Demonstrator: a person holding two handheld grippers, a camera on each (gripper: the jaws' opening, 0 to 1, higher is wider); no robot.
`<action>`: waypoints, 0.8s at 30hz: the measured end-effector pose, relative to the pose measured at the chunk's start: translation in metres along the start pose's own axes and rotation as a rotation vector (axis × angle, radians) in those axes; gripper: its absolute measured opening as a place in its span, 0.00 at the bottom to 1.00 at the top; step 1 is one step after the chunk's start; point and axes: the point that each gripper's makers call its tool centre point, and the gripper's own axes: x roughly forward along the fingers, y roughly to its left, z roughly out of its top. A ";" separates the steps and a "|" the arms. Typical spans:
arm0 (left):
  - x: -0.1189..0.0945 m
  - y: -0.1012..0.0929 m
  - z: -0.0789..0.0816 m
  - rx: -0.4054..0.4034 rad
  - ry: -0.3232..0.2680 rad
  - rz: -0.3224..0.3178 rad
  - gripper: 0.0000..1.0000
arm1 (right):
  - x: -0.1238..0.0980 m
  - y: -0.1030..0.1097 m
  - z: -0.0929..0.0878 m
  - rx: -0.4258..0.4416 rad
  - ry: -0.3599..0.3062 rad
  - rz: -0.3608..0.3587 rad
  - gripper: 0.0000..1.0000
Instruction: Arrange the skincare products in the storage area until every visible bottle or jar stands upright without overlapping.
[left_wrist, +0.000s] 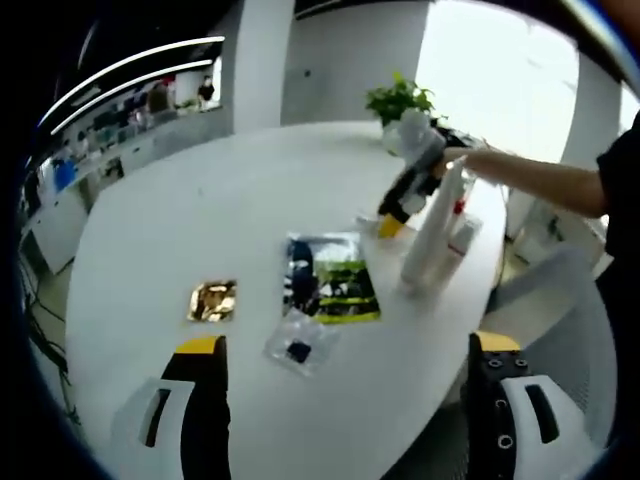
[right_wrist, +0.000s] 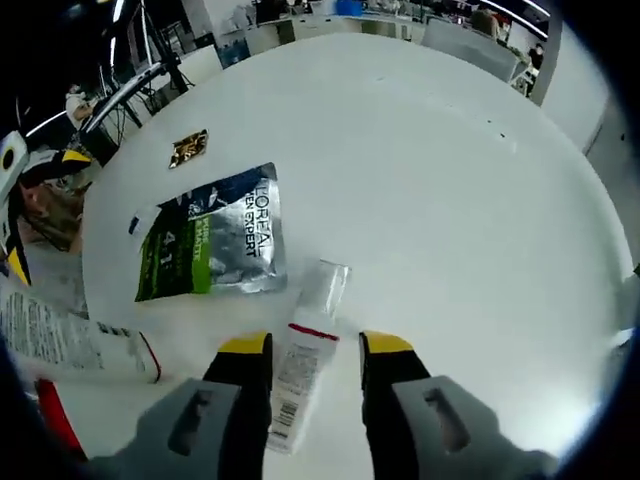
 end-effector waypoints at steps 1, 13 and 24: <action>0.000 0.000 0.000 -0.002 -0.001 0.000 0.97 | 0.000 0.001 0.000 0.004 -0.002 0.005 0.32; -0.001 -0.002 0.000 -0.008 -0.010 -0.002 0.97 | -0.002 0.001 -0.001 -0.086 -0.041 0.000 0.20; -0.006 -0.003 0.004 -0.002 -0.024 0.003 0.95 | -0.006 0.007 0.003 -0.176 -0.112 -0.055 0.18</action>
